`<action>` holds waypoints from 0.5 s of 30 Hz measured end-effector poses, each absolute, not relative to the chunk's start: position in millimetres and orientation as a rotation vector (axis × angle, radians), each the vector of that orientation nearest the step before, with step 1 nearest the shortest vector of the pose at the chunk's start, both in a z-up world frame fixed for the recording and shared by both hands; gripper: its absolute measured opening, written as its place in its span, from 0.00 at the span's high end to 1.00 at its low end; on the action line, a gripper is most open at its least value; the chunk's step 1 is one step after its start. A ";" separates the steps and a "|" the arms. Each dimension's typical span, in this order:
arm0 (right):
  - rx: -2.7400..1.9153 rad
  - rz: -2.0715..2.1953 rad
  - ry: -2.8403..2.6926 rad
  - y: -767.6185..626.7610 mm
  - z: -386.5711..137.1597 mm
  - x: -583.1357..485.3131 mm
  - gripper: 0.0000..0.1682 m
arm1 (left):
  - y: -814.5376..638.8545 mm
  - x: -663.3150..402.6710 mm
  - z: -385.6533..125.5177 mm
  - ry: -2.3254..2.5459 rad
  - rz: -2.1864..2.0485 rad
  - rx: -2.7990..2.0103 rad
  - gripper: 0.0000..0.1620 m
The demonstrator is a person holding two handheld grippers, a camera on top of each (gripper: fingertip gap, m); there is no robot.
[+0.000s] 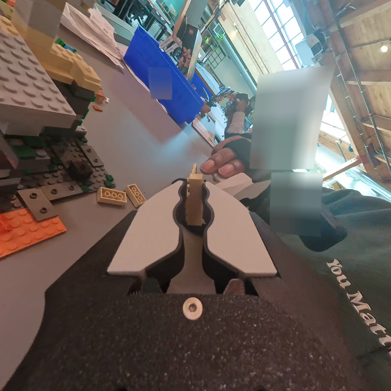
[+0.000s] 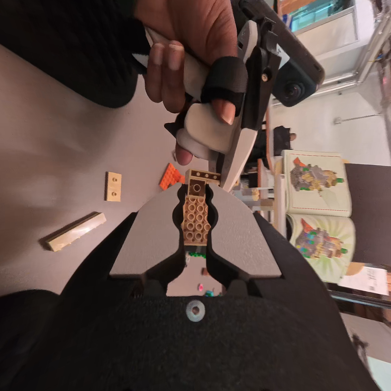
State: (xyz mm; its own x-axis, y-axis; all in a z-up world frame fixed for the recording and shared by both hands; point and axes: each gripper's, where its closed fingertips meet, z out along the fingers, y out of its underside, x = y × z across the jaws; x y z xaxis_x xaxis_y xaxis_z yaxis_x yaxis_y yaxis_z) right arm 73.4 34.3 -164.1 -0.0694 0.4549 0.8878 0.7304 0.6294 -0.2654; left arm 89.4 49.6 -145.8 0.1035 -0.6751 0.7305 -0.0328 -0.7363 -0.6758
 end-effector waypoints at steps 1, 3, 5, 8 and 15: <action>-0.964 -0.319 -1.714 33.7 -165.4 73.9 0.90 | 48.8 90.5 -147.5 0.694 -1.678 -1.899 0.92; -0.975 -0.312 -1.732 32.4 -168.0 75.6 0.90 | 47.7 92.8 -150.7 0.699 -1.671 -1.912 0.92; -0.994 -0.299 -1.729 32.6 -167.1 77.6 0.90 | 48.0 94.3 -149.6 0.685 -1.682 -1.905 0.92; -1.023 -0.313 -1.726 35.4 -166.6 80.0 0.90 | 50.8 96.7 -149.4 0.690 -1.630 -1.898 0.92; -0.953 -0.394 -1.683 25.7 -169.0 72.3 0.90 | 76.3 84.7 -153.8 0.512 -1.629 -1.912 0.92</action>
State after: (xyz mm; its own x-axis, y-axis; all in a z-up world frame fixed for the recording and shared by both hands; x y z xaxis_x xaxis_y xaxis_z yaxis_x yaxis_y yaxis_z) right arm 72.3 25.7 -169.0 -0.0674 0.3898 0.9184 0.7568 0.6199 -0.2075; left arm 84.7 76.3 -153.8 0.1847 -0.6211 0.7616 0.0735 -0.7640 -0.6410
